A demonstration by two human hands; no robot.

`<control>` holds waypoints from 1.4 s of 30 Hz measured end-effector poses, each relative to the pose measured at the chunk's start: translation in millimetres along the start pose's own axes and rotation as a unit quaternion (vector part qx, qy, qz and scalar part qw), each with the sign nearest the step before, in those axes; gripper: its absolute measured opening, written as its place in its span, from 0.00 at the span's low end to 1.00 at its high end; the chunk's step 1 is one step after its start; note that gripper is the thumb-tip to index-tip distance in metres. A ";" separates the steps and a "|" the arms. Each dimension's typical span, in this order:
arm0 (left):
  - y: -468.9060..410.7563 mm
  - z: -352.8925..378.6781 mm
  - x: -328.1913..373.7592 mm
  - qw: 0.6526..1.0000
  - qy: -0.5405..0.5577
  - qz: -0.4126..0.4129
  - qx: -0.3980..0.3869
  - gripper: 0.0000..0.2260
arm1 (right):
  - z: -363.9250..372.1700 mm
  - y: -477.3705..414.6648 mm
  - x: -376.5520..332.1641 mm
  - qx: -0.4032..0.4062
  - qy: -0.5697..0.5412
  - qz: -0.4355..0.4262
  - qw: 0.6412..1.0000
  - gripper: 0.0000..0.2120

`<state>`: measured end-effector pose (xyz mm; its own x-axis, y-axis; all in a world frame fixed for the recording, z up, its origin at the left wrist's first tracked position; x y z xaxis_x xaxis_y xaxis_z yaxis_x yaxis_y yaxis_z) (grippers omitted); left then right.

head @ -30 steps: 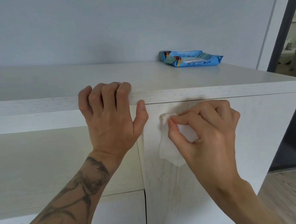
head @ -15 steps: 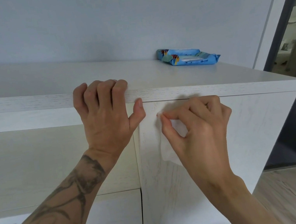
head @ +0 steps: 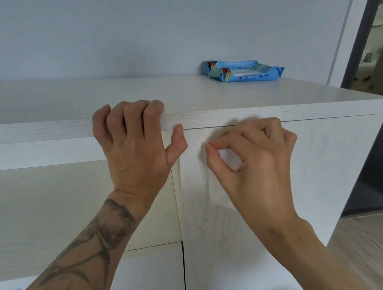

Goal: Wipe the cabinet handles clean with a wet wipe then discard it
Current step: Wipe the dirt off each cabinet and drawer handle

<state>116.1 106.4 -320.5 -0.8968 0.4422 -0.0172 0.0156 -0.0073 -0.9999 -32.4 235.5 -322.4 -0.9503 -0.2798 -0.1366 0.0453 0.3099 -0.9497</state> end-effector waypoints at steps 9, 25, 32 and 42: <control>0.1 -0.7 0.7 1.000 0.003 0.000 0.000 0.17 | -34.7 14.4 50.1 0.006 -0.021 -0.045 0.999 0.04; 1.0 -0.7 1.1 1.000 0.005 -0.004 0.000 0.16 | -22.7 12.8 49.1 0.022 -0.085 -0.033 0.996 0.03; 1.3 -1.2 0.1 1.000 0.004 -0.007 -0.002 0.16 | -9.4 3.0 40.8 -0.022 -0.117 -0.056 0.991 0.04; 1.5 -1.6 0.9 1.000 0.003 -0.009 0.014 0.17 | -13.3 8.6 44.9 -0.014 -0.115 -0.063 0.991 0.06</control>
<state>116.0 108.3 -322.0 -0.8942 0.4476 0.0001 -0.0121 -0.0239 -0.9996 -78.7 237.7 -333.0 -0.8521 -0.5171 -0.0806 -0.0814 0.2831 -0.9556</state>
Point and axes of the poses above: each hand's wrist, its own y-axis away from the middle knuckle, its own z-axis out of the palm, x = y × z, the point moved 1 cm from there along -y, towards the middle knuckle, and after that the axes turned 3 degrees about -z, right-handed, at the moved point
